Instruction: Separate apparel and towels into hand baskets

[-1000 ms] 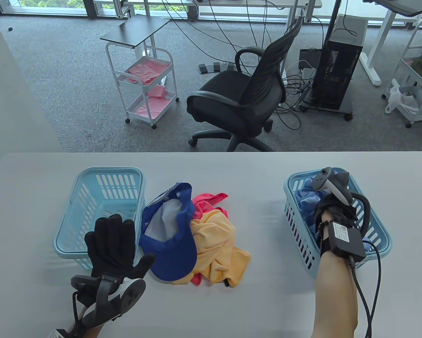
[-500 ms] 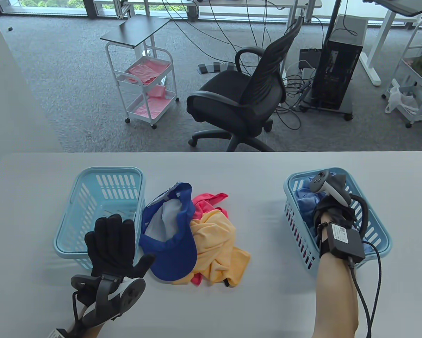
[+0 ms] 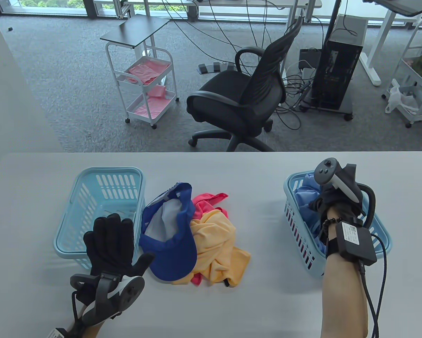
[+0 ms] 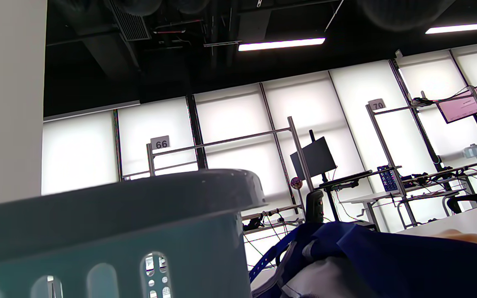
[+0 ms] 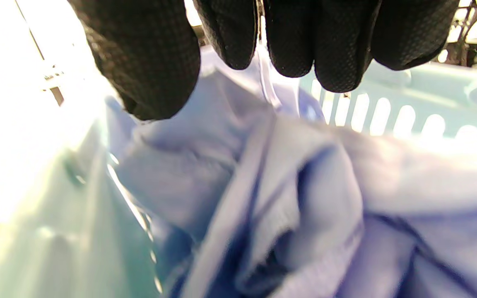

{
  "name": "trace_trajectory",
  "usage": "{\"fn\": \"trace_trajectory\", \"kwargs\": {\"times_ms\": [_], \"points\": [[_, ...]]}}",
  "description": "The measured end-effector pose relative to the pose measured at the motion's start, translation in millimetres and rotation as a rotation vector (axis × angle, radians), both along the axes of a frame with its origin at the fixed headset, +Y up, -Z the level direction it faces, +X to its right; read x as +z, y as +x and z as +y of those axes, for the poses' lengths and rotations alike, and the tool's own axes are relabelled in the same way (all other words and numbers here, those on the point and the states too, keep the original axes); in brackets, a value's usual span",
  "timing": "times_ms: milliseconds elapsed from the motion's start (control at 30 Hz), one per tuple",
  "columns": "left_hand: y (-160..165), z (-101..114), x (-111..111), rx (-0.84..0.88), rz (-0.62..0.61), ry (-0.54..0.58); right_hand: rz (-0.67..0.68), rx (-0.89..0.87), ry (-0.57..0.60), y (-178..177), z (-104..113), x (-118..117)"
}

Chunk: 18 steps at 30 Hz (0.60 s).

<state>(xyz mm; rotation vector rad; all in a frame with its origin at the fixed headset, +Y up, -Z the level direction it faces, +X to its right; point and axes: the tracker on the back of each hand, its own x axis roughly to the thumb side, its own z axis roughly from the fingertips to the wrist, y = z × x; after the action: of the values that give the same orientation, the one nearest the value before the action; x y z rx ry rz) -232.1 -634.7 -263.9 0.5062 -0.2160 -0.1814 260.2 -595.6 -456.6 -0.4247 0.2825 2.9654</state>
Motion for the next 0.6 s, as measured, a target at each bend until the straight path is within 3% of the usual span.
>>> {"fn": "trace_trajectory", "kwargs": {"times_ms": [167, 300, 433, 600], "points": [[-1.5, 0.7, -0.6, 0.003, 0.003, 0.001, 0.081, -0.029, 0.148, -23.0, 35.3, 17.6], [-2.0, 0.7, -0.9, 0.005, 0.003, 0.001, 0.147, -0.069, 0.27, -51.6, 49.6, 35.3], [-2.4, 0.7, -1.1, 0.006, 0.003, -0.002, 0.216, -0.079, 0.404, -90.5, 45.8, 54.1], [-4.3, 1.0, -2.1, 0.014, 0.005, -0.008, 0.298, -0.117, 0.431, -144.7, 27.9, 70.6]]}}
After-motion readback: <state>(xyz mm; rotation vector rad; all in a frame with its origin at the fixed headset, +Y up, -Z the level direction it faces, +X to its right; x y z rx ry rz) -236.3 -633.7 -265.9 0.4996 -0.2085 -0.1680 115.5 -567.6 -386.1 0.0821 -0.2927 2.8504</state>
